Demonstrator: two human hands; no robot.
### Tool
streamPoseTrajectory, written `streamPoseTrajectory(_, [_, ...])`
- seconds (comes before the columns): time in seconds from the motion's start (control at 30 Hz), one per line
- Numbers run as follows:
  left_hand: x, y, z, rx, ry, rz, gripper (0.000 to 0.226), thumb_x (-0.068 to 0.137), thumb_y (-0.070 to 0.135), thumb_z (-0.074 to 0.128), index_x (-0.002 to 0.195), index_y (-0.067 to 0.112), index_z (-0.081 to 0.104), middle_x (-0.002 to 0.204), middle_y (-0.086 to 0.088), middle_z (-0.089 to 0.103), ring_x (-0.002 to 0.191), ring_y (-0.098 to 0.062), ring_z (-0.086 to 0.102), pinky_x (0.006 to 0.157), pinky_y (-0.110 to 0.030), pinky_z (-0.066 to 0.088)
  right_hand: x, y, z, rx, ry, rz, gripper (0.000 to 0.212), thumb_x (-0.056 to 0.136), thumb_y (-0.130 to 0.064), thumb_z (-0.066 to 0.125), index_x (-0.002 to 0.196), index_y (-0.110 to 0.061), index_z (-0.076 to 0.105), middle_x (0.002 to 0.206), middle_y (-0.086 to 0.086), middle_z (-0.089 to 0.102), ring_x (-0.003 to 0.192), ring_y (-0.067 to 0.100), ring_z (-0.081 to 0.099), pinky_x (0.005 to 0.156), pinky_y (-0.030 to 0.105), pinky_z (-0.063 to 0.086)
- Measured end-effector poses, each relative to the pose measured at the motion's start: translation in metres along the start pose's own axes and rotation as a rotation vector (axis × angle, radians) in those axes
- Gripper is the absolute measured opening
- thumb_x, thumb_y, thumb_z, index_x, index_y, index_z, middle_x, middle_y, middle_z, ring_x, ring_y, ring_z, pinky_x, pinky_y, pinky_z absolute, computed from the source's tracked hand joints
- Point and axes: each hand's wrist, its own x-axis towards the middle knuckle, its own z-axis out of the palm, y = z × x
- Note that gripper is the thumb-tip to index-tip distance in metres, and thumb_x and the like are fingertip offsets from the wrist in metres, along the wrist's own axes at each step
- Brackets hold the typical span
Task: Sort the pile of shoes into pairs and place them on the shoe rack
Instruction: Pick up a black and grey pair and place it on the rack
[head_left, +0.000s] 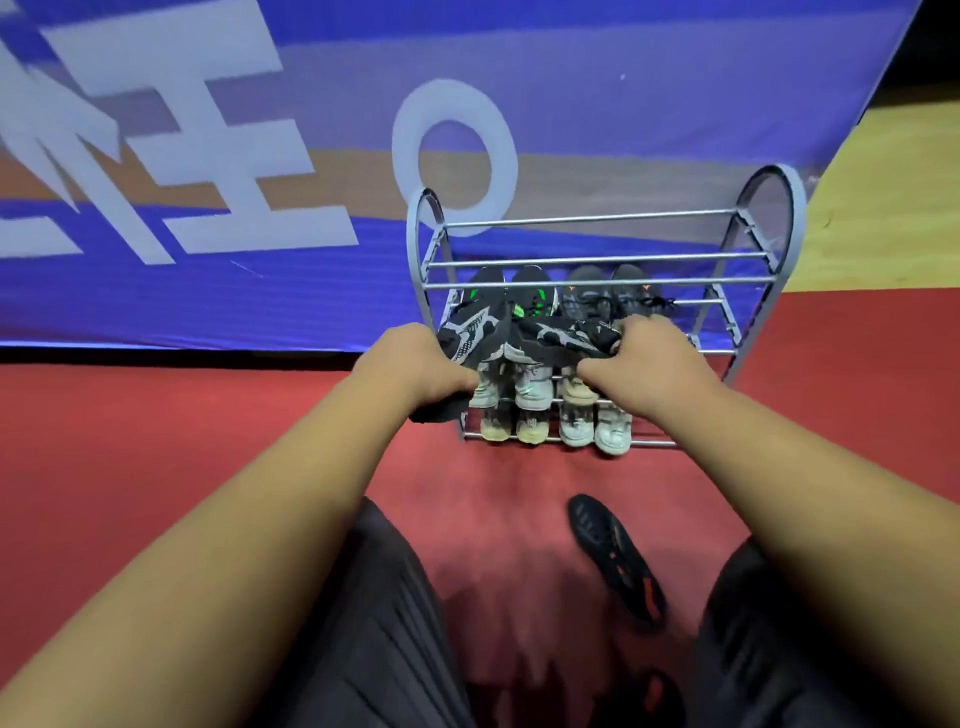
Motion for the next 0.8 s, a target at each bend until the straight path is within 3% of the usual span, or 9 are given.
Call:
streamPoseTrajectory(0.07, [0.008, 0.009, -0.005, -0.045, 0.095, 0.01, 0.031, 0.06, 0.044, 0.071, 0.065, 0.015, 0.06, 0.066, -0.001, 0.063, 0.062, -0.022, 0.062, 0.052, -0.025, 0.043, 0.008, -0.003, 0.004, 0.107, 0.076, 0.035, 0.048, 0.063, -0.053, 0.065, 0.088, -0.013, 0.06, 0.095, 0.01, 0.058, 0.074, 0.029, 0.061, 0.054, 0.03, 0.042])
streamPoseTrajectory(0.17, [0.023, 0.023, -0.009, -0.115, 0.191, 0.019, 0.03, 0.061, 0.043, 0.071, 0.068, 0.016, 0.062, 0.071, -0.002, 0.064, 0.064, -0.021, 0.063, 0.052, -0.026, 0.043, 0.024, -0.012, 0.01, 0.239, 0.167, 0.043, 0.052, 0.057, -0.055, 0.058, 0.087, -0.013, 0.06, 0.097, 0.014, 0.061, 0.085, 0.035, 0.061, 0.063, 0.035, 0.051])
streamPoseTrajectory(0.3, [0.064, 0.041, -0.009, -0.152, 0.266, 0.016, 0.032, 0.066, 0.045, 0.074, 0.076, 0.017, 0.062, 0.075, -0.001, 0.062, 0.063, -0.016, 0.056, 0.05, -0.026, 0.038, 0.055, -0.027, 0.011, 0.288, 0.24, 0.021, 0.046, 0.073, -0.044, 0.066, 0.11, -0.017, 0.059, 0.112, 0.008, 0.048, 0.103, 0.038, 0.054, 0.089, 0.046, 0.052])
streamPoseTrajectory(0.5, [0.133, 0.064, -0.007, -0.172, 0.321, -0.016, 0.027, 0.071, 0.038, 0.072, 0.076, 0.015, 0.059, 0.072, -0.001, 0.059, 0.062, -0.021, 0.057, 0.052, -0.026, 0.04, 0.13, -0.045, 0.033, 0.295, 0.289, 0.007, 0.064, 0.089, -0.035, 0.066, 0.148, -0.021, 0.043, 0.135, 0.013, 0.041, 0.122, 0.042, 0.046, 0.083, 0.042, 0.04])
streamPoseTrajectory(0.67, [0.182, 0.064, 0.013, -0.195, 0.404, -0.014, 0.027, 0.074, 0.037, 0.068, 0.09, 0.017, 0.061, 0.075, 0.0, 0.062, 0.062, -0.02, 0.057, 0.053, -0.027, 0.041, 0.181, -0.05, 0.061, 0.321, 0.312, 0.052, 0.054, 0.089, -0.033, 0.066, 0.137, -0.013, 0.05, 0.13, 0.013, 0.042, 0.12, 0.042, 0.046, 0.08, 0.039, 0.036])
streamPoseTrajectory(0.8, [0.208, 0.063, 0.02, -0.16, 0.393, -0.025, 0.025, 0.074, 0.038, 0.069, 0.083, 0.018, 0.057, 0.073, 0.002, 0.058, 0.063, -0.022, 0.055, 0.054, -0.028, 0.039, 0.204, -0.048, 0.084, 0.279, 0.304, 0.032, 0.04, 0.089, -0.033, 0.067, 0.121, -0.011, 0.056, 0.125, 0.013, 0.043, 0.117, 0.04, 0.047, 0.09, 0.042, 0.043])
